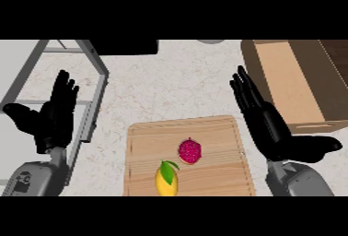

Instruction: Pick the cupcake from the cutting board and place it in the cardboard box

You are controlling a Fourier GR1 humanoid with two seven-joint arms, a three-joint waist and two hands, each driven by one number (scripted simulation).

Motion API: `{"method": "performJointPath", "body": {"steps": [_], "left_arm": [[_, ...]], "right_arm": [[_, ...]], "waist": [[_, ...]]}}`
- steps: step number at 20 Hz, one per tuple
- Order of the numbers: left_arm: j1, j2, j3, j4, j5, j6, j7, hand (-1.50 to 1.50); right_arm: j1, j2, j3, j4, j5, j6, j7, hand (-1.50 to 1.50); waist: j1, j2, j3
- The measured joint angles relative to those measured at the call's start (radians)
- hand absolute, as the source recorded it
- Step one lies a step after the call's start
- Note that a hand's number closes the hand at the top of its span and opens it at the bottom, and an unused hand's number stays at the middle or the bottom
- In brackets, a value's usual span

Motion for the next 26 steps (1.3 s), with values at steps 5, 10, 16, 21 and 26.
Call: {"method": "performJointPath", "body": {"steps": [5,10,16,21,26], "left_arm": [[0.038,0.071,-0.059,0.024,-0.074,-0.067,-0.028,0.0],[0.083,0.138,-0.104,0.059,-0.13,-0.128,-0.064,0.0],[0.1,0.171,-0.143,0.097,-0.163,-0.188,-0.112,0.0],[0.1,0.183,-0.141,0.149,-0.171,-0.223,-0.172,0.0],[0.097,0.172,-0.141,0.18,-0.184,-0.243,-0.199,0.0]], "right_arm": [[0.13,-0.066,-0.101,0.008,0.035,0.061,-0.287,-1.5],[0.231,-0.036,-0.273,0.081,0.04,-0.029,-0.52,-1.5],[0.391,-0.032,-0.328,0.183,0.167,-0.007,-0.972,-1.5],[0.556,-0.061,-0.312,0.179,0.368,-0.077,-1.067,-1.5],[0.747,-0.08,-0.258,0.017,0.529,-0.134,-1.018,-1.5]], "waist": [[-0.007,-0.009,0.016],[-0.047,-0.004,0.032],[-0.022,-0.007,0.024],[-0.005,-0.011,0.018],[0.009,-0.014,0.015]]}}
